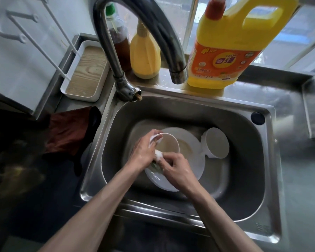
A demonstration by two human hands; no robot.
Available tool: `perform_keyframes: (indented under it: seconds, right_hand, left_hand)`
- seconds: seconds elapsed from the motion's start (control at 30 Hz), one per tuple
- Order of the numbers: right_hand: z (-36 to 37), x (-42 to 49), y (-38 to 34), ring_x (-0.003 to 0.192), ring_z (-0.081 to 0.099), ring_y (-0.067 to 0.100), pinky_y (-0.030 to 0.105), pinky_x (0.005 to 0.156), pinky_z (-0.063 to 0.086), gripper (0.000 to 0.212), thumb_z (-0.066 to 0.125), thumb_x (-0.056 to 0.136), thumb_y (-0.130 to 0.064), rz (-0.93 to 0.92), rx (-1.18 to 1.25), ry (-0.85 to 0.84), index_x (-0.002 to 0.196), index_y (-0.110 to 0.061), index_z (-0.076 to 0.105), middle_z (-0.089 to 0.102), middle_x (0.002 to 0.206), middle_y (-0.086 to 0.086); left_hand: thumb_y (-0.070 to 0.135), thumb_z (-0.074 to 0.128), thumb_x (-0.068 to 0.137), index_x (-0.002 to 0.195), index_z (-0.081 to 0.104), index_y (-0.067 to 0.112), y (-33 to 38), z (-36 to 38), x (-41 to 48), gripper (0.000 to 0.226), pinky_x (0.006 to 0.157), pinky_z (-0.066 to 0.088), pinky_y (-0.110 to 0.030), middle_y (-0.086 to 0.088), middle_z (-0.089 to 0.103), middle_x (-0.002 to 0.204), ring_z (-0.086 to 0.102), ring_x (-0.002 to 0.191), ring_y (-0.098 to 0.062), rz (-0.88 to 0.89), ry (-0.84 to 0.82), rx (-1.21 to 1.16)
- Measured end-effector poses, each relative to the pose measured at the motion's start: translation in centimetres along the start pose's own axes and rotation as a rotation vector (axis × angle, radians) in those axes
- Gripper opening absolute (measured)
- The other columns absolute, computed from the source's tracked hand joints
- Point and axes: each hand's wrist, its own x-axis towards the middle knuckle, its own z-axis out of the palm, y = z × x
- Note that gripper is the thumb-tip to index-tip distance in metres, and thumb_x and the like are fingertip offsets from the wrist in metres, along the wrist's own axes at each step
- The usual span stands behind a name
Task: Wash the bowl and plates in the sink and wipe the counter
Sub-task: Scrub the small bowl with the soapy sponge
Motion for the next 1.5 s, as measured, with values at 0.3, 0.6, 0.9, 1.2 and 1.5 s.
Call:
perform_keyframes:
  seconds: [0.3, 0.6, 0.9, 1.2, 1.5]
  right_hand:
    - [-1.0, -0.3, 1.2, 0.087, 0.063, 0.033, 0.040, 0.072, 0.051, 0.020, 0.090, 0.049, -0.013, -0.580, -1.020, 0.112, 0.064, -0.013, 0.077, 0.068, 0.107, 0.012]
    - [0.5, -1.6, 1.7, 0.093, 0.060, 0.018, 0.038, 0.082, 0.053, 0.007, 0.078, 0.085, -0.027, -0.205, -0.477, 0.111, 0.084, -0.019, 0.079, 0.066, 0.105, -0.001]
    - [-0.6, -1.6, 2.3, 0.086, 0.060, 0.023, 0.039, 0.072, 0.051, 0.015, 0.080, 0.077, -0.033, -0.353, -0.709, 0.050, 0.071, -0.020, 0.076, 0.064, 0.098, 0.000]
    - [-1.5, -1.0, 2.6, 0.080, 0.065, 0.029, 0.028, 0.059, 0.054, 0.035, 0.086, 0.074, -0.007, -0.242, -0.542, 0.339, 0.100, -0.024, 0.070, 0.058, 0.116, 0.007]
    - [0.2, -1.2, 1.6, 0.090, 0.055, 0.009, 0.019, 0.078, 0.051, 0.031, 0.084, 0.080, -0.026, -0.056, -0.216, 0.477, 0.110, -0.026, 0.074, 0.053, 0.110, -0.003]
  left_hand:
    - [0.038, 0.044, 0.104, 0.117, 0.066, 0.039, -1.5, -0.9, -0.3, 0.026, 0.085, 0.056, -0.037, 0.002, 0.071, 0.117, 0.066, 0.111, -0.024, -0.080, -0.184, 0.126]
    - [0.053, 0.047, 0.104, 0.135, 0.063, 0.039, 0.3, -1.2, 0.9, 0.038, 0.087, 0.053, -0.039, -0.003, 0.065, 0.136, 0.061, 0.124, -0.031, -0.118, -0.225, 0.272]
    - [0.041, 0.048, 0.105, 0.121, 0.069, 0.041, -0.4, -1.2, 0.9, 0.026, 0.096, 0.052, -0.045, -0.003, 0.071, 0.128, 0.063, 0.121, -0.033, 0.025, -0.274, 0.466]
    - [0.034, 0.055, 0.106, 0.129, 0.069, 0.027, 1.7, -2.1, 0.2, 0.028, 0.074, 0.053, -0.015, 0.003, 0.071, 0.116, 0.065, 0.106, -0.016, 0.028, -0.293, 0.057]
    - [-0.014, 0.048, 0.095, 0.127, 0.054, 0.037, 0.1, 3.9, -3.1, 0.060, 0.094, 0.045, -0.010, 0.022, 0.060, 0.126, 0.058, 0.116, 0.006, 0.106, 0.312, -0.422]
